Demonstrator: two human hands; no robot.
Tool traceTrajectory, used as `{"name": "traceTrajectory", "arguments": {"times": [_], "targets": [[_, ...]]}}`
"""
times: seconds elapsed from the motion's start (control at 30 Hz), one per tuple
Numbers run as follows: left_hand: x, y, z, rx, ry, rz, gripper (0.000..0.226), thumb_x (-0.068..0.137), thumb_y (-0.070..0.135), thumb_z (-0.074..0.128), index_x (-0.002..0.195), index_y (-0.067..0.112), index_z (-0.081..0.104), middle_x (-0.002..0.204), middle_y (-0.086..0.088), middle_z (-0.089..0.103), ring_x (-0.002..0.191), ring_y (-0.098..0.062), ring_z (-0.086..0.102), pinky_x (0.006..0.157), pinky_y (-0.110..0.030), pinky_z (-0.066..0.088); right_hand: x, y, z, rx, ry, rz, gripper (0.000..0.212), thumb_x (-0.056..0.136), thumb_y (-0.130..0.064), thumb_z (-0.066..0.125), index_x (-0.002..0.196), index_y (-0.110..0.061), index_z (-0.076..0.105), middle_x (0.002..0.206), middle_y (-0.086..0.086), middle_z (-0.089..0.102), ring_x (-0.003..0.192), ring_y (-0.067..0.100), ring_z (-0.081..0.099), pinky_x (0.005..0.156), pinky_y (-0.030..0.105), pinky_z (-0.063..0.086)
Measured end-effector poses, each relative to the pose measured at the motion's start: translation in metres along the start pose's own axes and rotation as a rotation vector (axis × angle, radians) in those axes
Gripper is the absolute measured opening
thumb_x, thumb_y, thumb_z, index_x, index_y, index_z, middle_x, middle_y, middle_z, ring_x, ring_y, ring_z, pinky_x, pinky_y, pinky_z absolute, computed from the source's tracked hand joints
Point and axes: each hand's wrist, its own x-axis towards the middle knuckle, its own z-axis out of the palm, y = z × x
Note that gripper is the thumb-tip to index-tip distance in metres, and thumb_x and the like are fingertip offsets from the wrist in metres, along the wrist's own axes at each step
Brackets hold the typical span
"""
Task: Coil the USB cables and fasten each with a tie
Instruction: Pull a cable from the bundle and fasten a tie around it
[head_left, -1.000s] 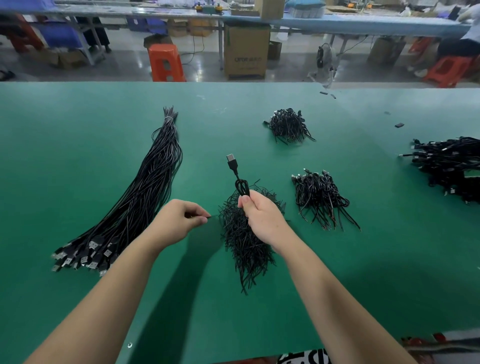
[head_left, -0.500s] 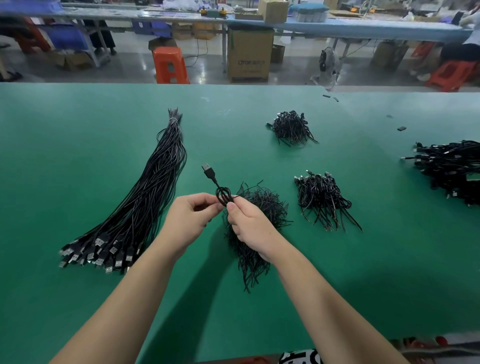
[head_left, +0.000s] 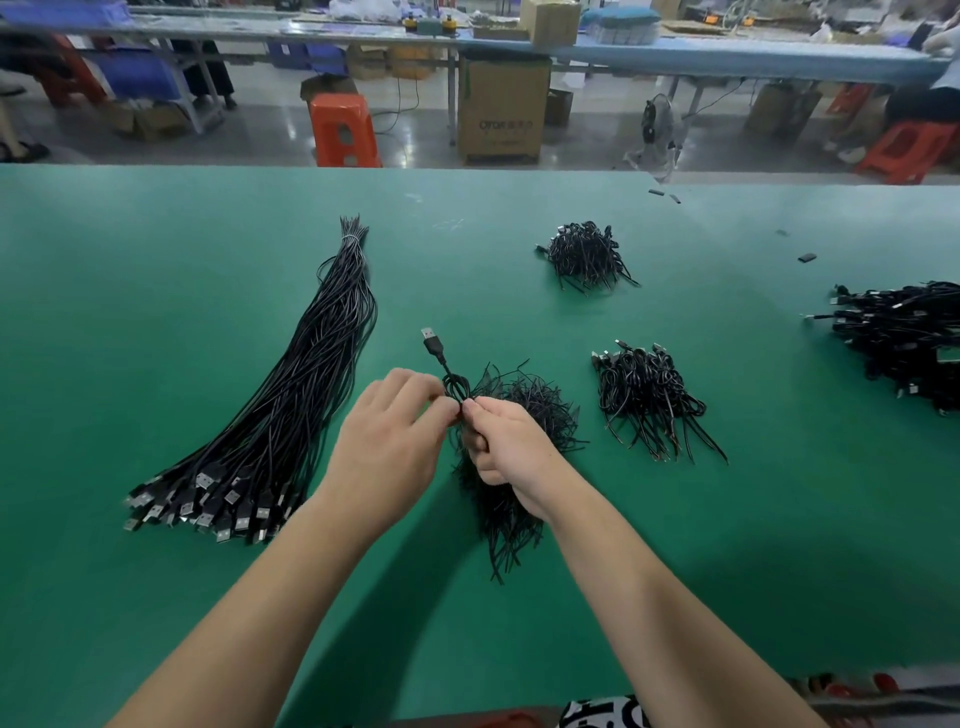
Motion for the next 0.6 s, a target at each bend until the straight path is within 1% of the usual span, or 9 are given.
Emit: {"name": "traceTrajectory", "arguments": {"times": [0.07,0.1,0.17,0.27,0.33,0.37,0.47,0.53,0.6], "targets": [[0.003,-0.005,-0.004,-0.018,0.014,0.127,0.014,0.087,-0.004,0.065,0.09,0.008,0.072,0.106,-0.009,0.069,0.112,-0.029,0.064,0.09,-0.04,0.05,-0.002,-0.001,-0.004,0.051,-0.117,0.032,0.032,0.105,-0.03,0.044,0.075,-0.022,0.051,0.062,-0.004,0.034,0.046,0.008,0.018,0.038,0.019,0.013],[0.005,-0.006,-0.005,-0.056,0.018,0.156,0.016,0.091,-0.003,0.061,0.091,0.008,0.072,0.11,-0.008,0.07,0.118,-0.026,0.063,0.097,-0.04,0.049,-0.003,-0.002,-0.006,0.072,-0.173,0.038,0.03,0.102,-0.032,0.047,0.075,-0.024,0.056,0.062,-0.004,0.035,0.047,0.008,0.018,0.038,0.019,0.013],[0.008,-0.01,-0.009,-0.13,0.019,0.162,0.022,0.097,0.001,0.053,0.09,0.008,0.073,0.108,-0.005,0.072,0.111,-0.021,0.068,0.1,-0.04,0.05,-0.005,-0.003,-0.01,0.079,-0.258,0.04,0.026,0.097,-0.037,0.05,0.079,-0.024,0.064,0.062,-0.005,0.038,0.047,0.009,0.02,0.038,0.019,0.014],[0.009,-0.014,-0.011,-0.127,0.0,0.104,0.014,0.093,0.005,0.062,0.086,0.012,0.072,0.093,0.004,0.072,0.085,-0.018,0.069,0.083,-0.037,0.047,-0.005,-0.002,-0.01,0.057,-0.327,0.042,0.029,0.098,-0.039,0.049,0.081,-0.024,0.067,0.063,-0.005,0.041,0.048,0.009,0.021,0.039,0.019,0.016],[0.008,-0.014,-0.012,-0.169,-0.025,0.001,0.01,0.092,0.01,0.064,0.084,0.014,0.07,0.082,0.008,0.068,0.075,-0.019,0.063,0.072,-0.037,0.04,-0.005,0.0,-0.008,0.045,-0.342,0.026,0.03,0.101,-0.037,0.045,0.083,-0.022,0.065,0.065,-0.005,0.043,0.048,0.008,0.023,0.04,0.019,0.017],[0.008,-0.013,-0.013,-0.218,-0.035,-0.059,0.01,0.092,0.013,0.063,0.085,0.014,0.07,0.079,0.008,0.066,0.074,-0.018,0.06,0.071,-0.037,0.039,-0.005,0.001,-0.006,0.042,-0.343,0.008,0.03,0.102,-0.036,0.043,0.086,-0.02,0.062,0.066,-0.005,0.044,0.049,0.008,0.024,0.04,0.018,0.018],[0.007,-0.012,-0.014,-0.36,-0.029,-0.233,0.008,0.091,0.015,0.063,0.086,0.015,0.069,0.08,0.014,0.064,0.078,-0.011,0.055,0.077,-0.029,0.041,-0.005,0.004,0.0,-0.007,-0.3,-0.076,0.03,0.106,-0.036,0.039,0.091,-0.016,0.056,0.068,-0.006,0.041,0.051,0.008,0.023,0.044,0.018,0.02],[0.008,-0.01,-0.015,-0.449,-0.031,-0.374,0.008,0.091,0.016,0.065,0.086,0.02,0.07,0.081,0.02,0.063,0.08,-0.006,0.058,0.077,-0.021,0.043,-0.005,0.006,0.004,-0.112,-0.226,-0.146,0.032,0.109,-0.035,0.035,0.09,-0.019,0.055,0.068,-0.009,0.037,0.052,0.007,0.024,0.046,0.019,0.021],[0.009,-0.009,-0.016,-0.535,-0.051,-0.527,0.014,0.091,0.015,0.068,0.083,0.026,0.069,0.078,0.02,0.067,0.081,-0.005,0.062,0.074,-0.014,0.044,-0.005,0.006,0.008,-0.286,-0.137,-0.23,0.032,0.11,-0.034,0.034,0.087,-0.026,0.055,0.064,-0.014,0.039,0.051,0.004,0.029,0.05,0.019,0.026]]}}
